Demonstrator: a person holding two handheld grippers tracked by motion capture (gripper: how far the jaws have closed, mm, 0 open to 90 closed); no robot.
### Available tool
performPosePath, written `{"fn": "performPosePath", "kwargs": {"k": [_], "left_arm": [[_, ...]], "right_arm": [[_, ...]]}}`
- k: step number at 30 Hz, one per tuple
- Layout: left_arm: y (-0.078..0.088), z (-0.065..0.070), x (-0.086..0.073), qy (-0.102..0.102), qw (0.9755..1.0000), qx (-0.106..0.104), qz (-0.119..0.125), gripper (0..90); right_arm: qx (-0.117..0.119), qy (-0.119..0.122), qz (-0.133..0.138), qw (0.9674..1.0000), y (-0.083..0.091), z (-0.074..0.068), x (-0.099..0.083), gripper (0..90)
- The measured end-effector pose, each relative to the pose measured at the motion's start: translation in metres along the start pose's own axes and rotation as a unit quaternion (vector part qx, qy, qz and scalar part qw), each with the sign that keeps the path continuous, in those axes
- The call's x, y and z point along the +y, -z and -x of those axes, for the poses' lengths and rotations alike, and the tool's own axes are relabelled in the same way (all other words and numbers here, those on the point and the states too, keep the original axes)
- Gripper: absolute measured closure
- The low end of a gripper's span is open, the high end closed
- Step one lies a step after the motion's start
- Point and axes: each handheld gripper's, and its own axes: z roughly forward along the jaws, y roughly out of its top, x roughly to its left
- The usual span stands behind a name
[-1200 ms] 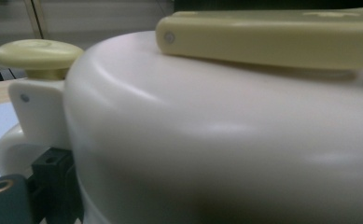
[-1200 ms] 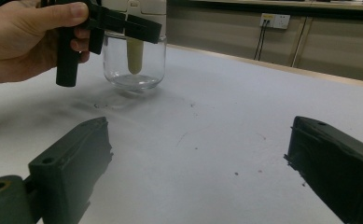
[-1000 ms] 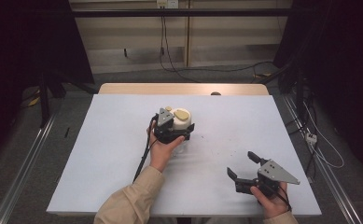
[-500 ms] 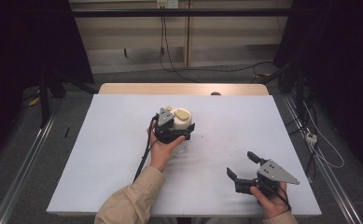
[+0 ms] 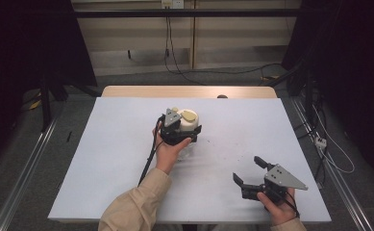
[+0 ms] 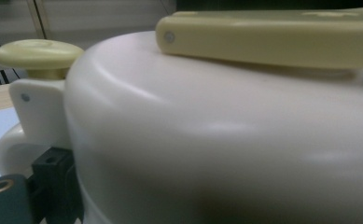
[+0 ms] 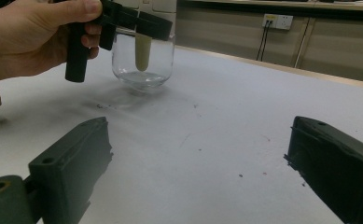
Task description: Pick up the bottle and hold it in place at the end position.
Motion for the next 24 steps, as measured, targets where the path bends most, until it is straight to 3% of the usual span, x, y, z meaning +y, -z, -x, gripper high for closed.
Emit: {"fn": "performPosePath", "kwargs": {"k": [24], "left_arm": [[-0.0053,0.0001,0.0065,-0.009,1.0000,0.003,-0.003,6.4]], "right_arm": [[0.002,-0.001,0.001,1.0000,-0.0003,0.0001,-0.0001,5.3]]}}
